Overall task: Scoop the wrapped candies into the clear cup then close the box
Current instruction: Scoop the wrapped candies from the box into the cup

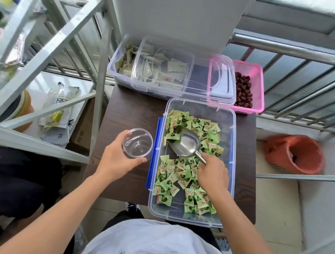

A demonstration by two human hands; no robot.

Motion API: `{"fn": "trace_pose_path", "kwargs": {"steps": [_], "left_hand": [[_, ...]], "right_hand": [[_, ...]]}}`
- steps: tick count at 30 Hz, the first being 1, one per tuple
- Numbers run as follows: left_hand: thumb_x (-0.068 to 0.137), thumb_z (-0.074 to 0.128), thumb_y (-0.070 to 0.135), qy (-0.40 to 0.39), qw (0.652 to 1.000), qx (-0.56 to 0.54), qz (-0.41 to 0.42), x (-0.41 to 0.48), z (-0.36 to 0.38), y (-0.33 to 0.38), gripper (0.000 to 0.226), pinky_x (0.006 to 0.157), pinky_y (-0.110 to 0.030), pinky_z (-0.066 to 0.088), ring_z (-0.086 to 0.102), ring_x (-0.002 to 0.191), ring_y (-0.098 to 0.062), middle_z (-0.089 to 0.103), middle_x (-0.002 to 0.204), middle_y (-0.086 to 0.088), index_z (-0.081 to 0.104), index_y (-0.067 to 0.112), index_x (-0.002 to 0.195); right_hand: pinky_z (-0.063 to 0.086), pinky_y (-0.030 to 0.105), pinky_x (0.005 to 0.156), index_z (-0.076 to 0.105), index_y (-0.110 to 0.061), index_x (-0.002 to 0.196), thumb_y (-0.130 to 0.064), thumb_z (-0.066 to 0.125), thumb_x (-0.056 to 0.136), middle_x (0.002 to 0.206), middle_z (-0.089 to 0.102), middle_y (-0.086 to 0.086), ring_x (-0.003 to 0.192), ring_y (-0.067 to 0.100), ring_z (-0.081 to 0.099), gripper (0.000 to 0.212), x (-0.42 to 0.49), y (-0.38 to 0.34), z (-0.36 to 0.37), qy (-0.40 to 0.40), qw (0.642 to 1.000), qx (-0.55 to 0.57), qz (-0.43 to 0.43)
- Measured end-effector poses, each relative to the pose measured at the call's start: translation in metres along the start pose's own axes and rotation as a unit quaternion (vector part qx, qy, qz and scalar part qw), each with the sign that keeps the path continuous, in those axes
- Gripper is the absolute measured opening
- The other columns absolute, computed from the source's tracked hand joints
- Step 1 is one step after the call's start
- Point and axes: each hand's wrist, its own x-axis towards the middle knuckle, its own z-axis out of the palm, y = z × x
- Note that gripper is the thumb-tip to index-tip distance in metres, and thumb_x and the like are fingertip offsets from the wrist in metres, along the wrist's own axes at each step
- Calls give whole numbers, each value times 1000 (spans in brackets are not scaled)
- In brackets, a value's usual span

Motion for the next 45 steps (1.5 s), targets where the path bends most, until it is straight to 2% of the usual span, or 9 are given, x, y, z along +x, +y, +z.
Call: {"fn": "trace_pose_path", "kwargs": {"steps": [3, 6, 10, 14, 23, 30, 33, 39, 45], "left_hand": [[65, 95, 32, 2, 1000, -6, -1, -2, 2, 2, 84, 85, -2, 34, 51, 111, 3, 51, 116, 36, 42, 44, 129], [64, 96, 29, -2, 1000, -7, -7, -3, 4, 3, 90, 91, -13, 35, 48, 115, 1, 50, 120, 27, 36, 44, 130], [66, 95, 26, -5, 1000, -11, -22, -5, 6, 1, 94, 87, -13, 34, 49, 113, -1, 51, 121, 23, 38, 34, 139], [68, 94, 27, 0, 1000, -15, -25, -6, 7, -1, 92, 86, -14, 36, 51, 112, -2, 54, 119, 22, 38, 32, 141], [67, 94, 28, 8, 999, -13, -30, -8, 8, -1, 92, 91, -22, 37, 52, 111, -3, 54, 119, 23, 39, 32, 141], [69, 94, 27, 2, 999, -15, -31, -8, 7, 0, 92, 92, -24, 36, 50, 112, -5, 54, 121, 19, 38, 31, 142], [69, 94, 28, -1, 999, -15, -33, -8, 6, 0, 92, 92, -24, 36, 50, 112, -5, 53, 121, 19, 38, 31, 142], [69, 94, 28, -3, 999, -15, -32, -8, 5, -1, 93, 93, -24, 36, 49, 113, -4, 53, 122, 20, 38, 30, 143], [67, 95, 29, -1, 999, -12, -35, -7, 7, -4, 95, 94, -26, 38, 51, 115, -7, 54, 124, 18, 38, 31, 143]], "right_hand": [[43, 31, 52, 66, -18, 86, -17, 53, 94, 67, 61, 1, 58, 21, 56, 15, 7, 6, 2, -93, 988, 118, 19], [40, 29, 51, 60, -18, 79, -28, 51, 100, 65, 56, 0, 53, 16, 48, 25, 14, 7, 3, -146, 975, 165, 19], [41, 28, 48, 63, -18, 94, -23, 48, 102, 72, 60, 1, 55, 15, 50, 17, 22, 8, 11, -148, 978, 145, 22], [42, 30, 52, 60, -22, 81, -19, 50, 101, 68, 58, -1, 56, 16, 50, 23, 23, 14, 15, -122, 981, 150, 20], [45, 31, 51, 67, -22, 93, -20, 53, 98, 73, 67, 1, 55, 15, 53, 15, 26, 9, 22, -93, 983, 155, 23], [42, 32, 63, 66, -21, 103, -19, 54, 99, 96, 62, -1, 75, 18, 57, 13, 18, 5, 19, 27, 998, 59, -20], [49, 35, 60, 66, -23, 96, -19, 53, 99, 86, 68, 1, 68, 17, 58, 14, 23, 9, 27, -46, 987, 151, 5], [30, 24, 47, 71, -13, 103, -15, 52, 102, 69, 55, 4, 52, 11, 38, 19, 20, 26, 31, -159, 932, 318, 69], [32, 24, 50, 69, -18, 111, -12, 51, 102, 75, 54, 6, 58, 13, 40, 21, 12, 32, 22, -157, 916, 364, 68]]}}
